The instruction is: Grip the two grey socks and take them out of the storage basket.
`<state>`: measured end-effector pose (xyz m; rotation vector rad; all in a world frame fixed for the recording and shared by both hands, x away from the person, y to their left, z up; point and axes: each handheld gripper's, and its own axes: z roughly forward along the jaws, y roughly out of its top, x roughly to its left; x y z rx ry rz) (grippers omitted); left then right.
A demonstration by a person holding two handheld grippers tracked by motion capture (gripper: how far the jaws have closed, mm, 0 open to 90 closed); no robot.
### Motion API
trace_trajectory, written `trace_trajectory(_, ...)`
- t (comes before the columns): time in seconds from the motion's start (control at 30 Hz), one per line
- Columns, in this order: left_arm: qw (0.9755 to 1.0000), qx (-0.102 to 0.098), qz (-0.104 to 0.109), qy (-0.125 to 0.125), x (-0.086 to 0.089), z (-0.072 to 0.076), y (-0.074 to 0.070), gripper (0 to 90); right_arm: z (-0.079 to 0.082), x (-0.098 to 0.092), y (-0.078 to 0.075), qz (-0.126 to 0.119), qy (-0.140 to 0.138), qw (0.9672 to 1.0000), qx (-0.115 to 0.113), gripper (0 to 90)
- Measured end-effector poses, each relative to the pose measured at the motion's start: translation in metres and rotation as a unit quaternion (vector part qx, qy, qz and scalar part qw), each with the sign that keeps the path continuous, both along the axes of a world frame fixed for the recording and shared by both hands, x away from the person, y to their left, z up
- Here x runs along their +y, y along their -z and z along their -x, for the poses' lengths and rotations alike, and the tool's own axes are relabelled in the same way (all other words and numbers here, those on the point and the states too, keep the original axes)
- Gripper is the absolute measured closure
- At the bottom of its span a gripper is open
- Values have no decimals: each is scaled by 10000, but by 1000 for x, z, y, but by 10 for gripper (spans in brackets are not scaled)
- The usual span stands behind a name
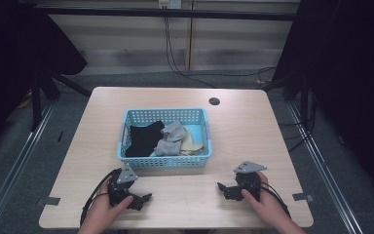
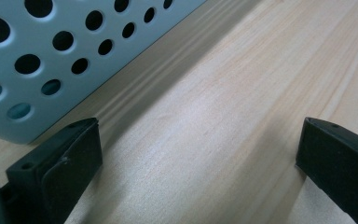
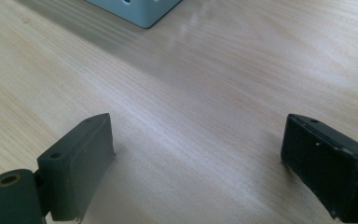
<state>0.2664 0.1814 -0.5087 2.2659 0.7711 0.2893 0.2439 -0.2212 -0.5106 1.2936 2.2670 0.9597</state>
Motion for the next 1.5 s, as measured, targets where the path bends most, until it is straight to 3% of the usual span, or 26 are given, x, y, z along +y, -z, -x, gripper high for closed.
trace_trajectory(0.37,10000,69,-68,11,-2,-2,-2,0,0,-1,0,-3,-26,10000,-32,88)
trace_trajectory(0.43,9993,240,-267,-35,-5,-1,-6,0,0,0,0,-4,-24,10000,-27,88)
trace_trajectory(0.63,9976,476,-510,-45,-9,-2,-15,74,0,-1,0,-7,-25,10000,-26,87)
trace_trajectory(0.7,9969,624,-473,-30,-9,-3,-19,158,0,-1,0,-2,-34,10000,-35,87)
trace_trajectory(0.83,9959,679,-603,-15,-11,-3,-25,157,0,-1,0,-10,-22,10000,-25,88)
trace_trajectory(1.0,9918,947,-857,89,-14,-1,-37,162,0,-1,0,-9,-23,10000,-27,88)
trace_trajectory(1.07,9893,1152,-887,127,-15,-2,-42,175,0,0,0,-15,-4,10000,2,88)
trace_trajectory(1.1,9893,1152,-887,127,-15,-2,-42,194,0,0,0,-15,-4,10000,2,88)
trace_trajectory(1.13,9853,1388,-988,145,-15,-4,-45,204,0,0,0,-12,-6,10000,-3,88)
trace_trajectory(1.2,9849,1345,-1078,154,-16,-5,-48,204,0,0,0,-18,1,10000,5,88)
trace_trajectory(1.3,9815,1558,-1105,105,-17,-8,-57,204,0,0,0,-14,-5,10000,-6,88)
trace_trajectory(1.37,9790,1630,-1206,190,-19,-10,-61,204,0,0,0,-12,-8,10000,-5,88)
trace_trajectory(1.43,9784,1639,-1243,206,-19,-10,-62,204,0,0,0,-13,-6,10000,-6,88)
trace_trajectory(1.47,9761,1700,-1327,257,-21,-11,-67,204,0,0,0,-18,2,10000,3,88)
trace_trajectory(1.5,9761,1700,-1327,257,-21,-11,-67,204,0,0,0,-18,2,10000,3,88)
